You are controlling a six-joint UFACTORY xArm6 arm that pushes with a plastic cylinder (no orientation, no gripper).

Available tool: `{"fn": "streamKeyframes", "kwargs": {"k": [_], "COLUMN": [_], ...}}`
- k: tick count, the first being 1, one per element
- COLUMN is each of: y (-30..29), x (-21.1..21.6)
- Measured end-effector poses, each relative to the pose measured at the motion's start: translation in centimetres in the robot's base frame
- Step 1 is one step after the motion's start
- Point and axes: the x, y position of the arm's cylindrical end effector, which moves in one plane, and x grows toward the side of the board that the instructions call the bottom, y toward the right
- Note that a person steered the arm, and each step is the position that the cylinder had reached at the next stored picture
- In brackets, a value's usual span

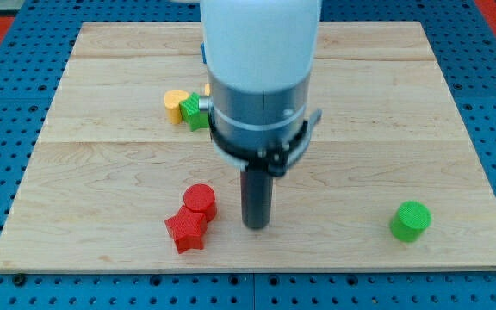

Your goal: Separate the red circle from the red star

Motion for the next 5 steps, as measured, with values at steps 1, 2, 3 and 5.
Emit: {"fn": "streamKeyframes", "kwargs": {"k": [1, 2, 3, 5], "y": [-4.2, -8.0, -8.2, -3.1], "x": [2.6, 1.2, -2.2, -2.5]}}
